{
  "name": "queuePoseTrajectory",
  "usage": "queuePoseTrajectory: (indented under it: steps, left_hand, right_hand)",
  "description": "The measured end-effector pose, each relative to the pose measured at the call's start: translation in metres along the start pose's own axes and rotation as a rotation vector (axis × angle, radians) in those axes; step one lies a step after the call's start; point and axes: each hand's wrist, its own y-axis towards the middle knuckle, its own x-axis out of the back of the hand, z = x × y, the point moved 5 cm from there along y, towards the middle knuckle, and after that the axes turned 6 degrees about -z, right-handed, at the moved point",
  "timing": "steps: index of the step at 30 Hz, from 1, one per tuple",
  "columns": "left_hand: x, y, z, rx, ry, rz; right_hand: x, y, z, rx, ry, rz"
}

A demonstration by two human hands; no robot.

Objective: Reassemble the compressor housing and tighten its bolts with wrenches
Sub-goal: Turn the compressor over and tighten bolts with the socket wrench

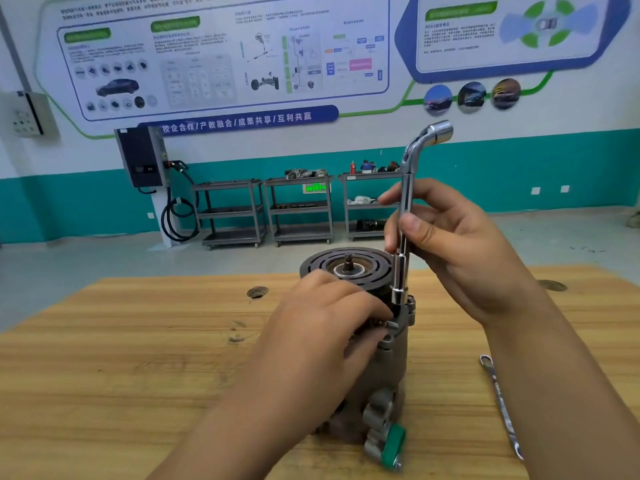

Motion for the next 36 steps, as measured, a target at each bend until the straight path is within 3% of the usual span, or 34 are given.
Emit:
queuePoseTrajectory:
  steps: [10, 17, 22, 29, 34, 36]
  left_hand:
    - [-0.016, 0.005, 0.003, -0.134, 0.171, -0.041]
    - [-0.026, 0.002, 0.004, -0.039, 0.179, -0.013]
    - [-0.027, -0.002, 0.007, -0.065, 0.183, -0.019]
    - [-0.02, -0.008, 0.011, -0.052, 0.042, -0.084]
    - [-0.001, 0.009, 0.023, 0.175, -0.212, -0.212]
    - [-0.003, 0.022, 0.028, 0.281, -0.361, -0.192]
  right_hand:
    - [0.004, -0.001, -0.001, -0.027, -0.081, -0.013]
    - [0.013, -0.003, 0.003, -0.051, -0.193, -0.013]
    - [0.013, -0.004, 0.01, -0.04, -0.222, -0.016]
    - [0.006, -0.005, 0.013, -0.047, -0.24, 0.018]
    - [0.0, -0.003, 0.006, -0.07, -0.252, 0.054]
    - [-0.001, -0.002, 0.004, -0.072, -0.258, 0.046]
